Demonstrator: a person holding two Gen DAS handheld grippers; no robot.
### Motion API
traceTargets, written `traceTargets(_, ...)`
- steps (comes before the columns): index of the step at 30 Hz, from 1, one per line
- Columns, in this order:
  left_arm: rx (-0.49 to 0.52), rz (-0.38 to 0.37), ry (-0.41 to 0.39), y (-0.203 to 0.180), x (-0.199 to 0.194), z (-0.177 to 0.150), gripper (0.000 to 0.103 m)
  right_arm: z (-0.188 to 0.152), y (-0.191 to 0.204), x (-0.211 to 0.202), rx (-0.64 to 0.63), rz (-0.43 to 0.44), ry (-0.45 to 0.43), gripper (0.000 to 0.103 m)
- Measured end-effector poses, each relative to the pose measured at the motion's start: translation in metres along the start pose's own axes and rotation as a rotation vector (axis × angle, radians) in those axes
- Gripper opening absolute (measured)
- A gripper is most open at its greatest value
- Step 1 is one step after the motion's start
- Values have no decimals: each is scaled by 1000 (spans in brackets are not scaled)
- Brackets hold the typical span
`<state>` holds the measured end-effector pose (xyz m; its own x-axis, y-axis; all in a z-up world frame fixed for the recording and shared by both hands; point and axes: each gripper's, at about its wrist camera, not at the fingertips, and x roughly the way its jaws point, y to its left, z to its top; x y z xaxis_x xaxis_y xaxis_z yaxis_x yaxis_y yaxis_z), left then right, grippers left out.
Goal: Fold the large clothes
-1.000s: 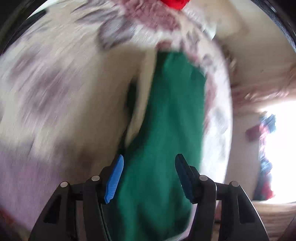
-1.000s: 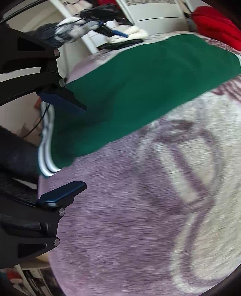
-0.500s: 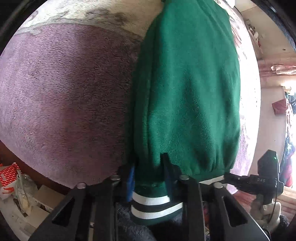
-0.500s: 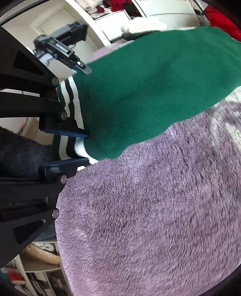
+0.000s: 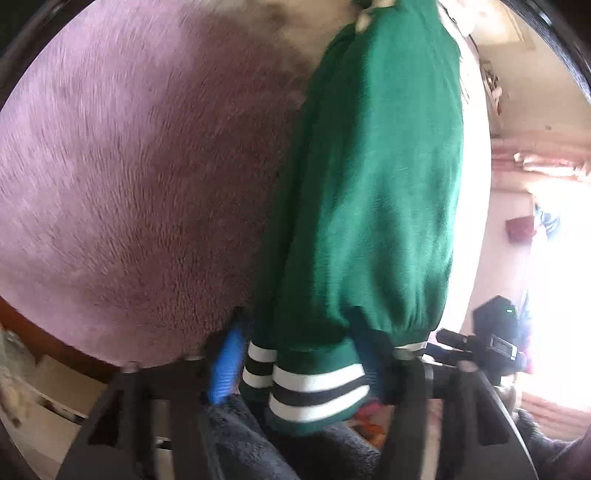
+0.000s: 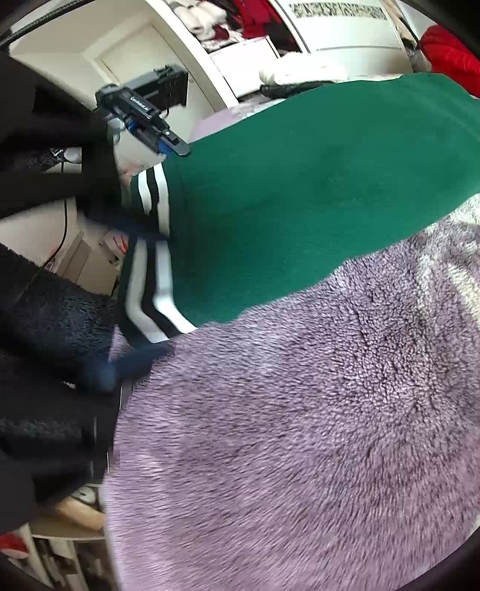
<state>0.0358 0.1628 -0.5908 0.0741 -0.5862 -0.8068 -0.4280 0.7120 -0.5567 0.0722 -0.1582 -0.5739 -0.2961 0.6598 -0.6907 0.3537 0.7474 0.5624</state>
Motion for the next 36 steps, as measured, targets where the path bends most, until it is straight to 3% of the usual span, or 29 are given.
traceTargets(4, -46, -97, 16, 18, 28, 2, 58, 23, -10, 35, -36, 96, 45, 76)
traceTargets(6, -33, -98, -5, 14, 29, 6, 59, 33, -5, 43, -14, 223, 52, 77)
traceTargets(9, -11, -74, -55, 7, 28, 9, 61, 43, 18, 62, -62, 254, 71, 74)
traceTargets(10, -1, -68, -68, 6, 26, 6, 61, 44, 24, 68, -69, 249, 73, 56)
traceTargets(12, 18, -55, -96, 2, 21, 0, 41, 42, 28, 82, -50, 275, 66, 29)
traceTargets(13, 28, -63, -104, -2, 16, -3, 30, 39, 32, 84, -43, 272, 55, 22)
traceTargets(14, 29, -75, -114, -4, 17, -5, 26, 33, 36, 82, -41, 273, 43, 20)
traceTargets(18, 38, -145, -115, -8, -17, -35, 24, -10, 47, 60, 29, 340, 35, 15)
traceTargets(22, 8, -162, -63, -9, -55, -71, 23, -57, 62, 49, 51, 314, 127, 16)
traceTargets(24, -9, -183, -65, -14, -73, -72, 23, -66, 70, 39, 65, 335, 158, 16)
traceTargets(27, 10, -232, -124, -32, -102, -50, 23, -54, 96, 15, 36, 370, 149, 16)
traceTargets(31, 62, -301, -229, -68, -128, 18, 23, -6, 148, -18, -23, 424, 93, 15)
traceTargets(34, 139, -287, -286, -103, -130, 81, 23, 63, 190, -61, -74, 450, 11, 15)
traceTargets(36, 179, -278, -302, -124, -122, 130, 23, 131, 213, -87, -96, 439, -40, 15)
